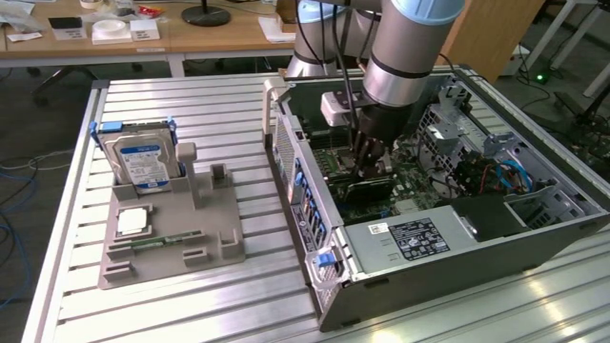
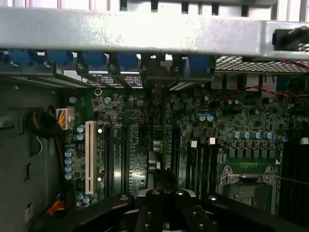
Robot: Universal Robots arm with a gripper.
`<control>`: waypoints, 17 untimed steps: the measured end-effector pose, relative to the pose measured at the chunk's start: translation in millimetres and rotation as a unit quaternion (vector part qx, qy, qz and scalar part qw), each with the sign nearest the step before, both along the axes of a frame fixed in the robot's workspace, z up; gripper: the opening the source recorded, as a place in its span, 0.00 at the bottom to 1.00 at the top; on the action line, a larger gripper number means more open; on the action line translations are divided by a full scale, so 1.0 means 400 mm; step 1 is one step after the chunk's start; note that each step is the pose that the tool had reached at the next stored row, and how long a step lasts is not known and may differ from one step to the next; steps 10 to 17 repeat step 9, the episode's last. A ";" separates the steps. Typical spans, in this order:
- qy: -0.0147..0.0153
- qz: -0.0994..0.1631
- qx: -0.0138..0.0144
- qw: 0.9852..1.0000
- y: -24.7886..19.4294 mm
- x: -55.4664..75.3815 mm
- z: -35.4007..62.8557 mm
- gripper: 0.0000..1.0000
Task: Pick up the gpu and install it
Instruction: 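Press down on the gpu until it lock into place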
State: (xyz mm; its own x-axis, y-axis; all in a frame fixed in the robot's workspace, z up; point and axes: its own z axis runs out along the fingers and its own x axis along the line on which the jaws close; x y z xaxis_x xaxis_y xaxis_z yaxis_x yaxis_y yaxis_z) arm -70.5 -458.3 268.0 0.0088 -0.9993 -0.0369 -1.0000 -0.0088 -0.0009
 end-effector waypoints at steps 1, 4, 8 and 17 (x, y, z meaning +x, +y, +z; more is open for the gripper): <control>0.000 0.000 0.000 1.000 0.000 0.003 0.000 0.11; 0.000 0.000 0.000 1.000 0.000 0.010 0.000 0.11; 0.000 0.000 0.000 1.000 0.000 0.020 0.000 0.11; 0.000 0.000 0.000 1.000 0.000 0.022 0.000 0.11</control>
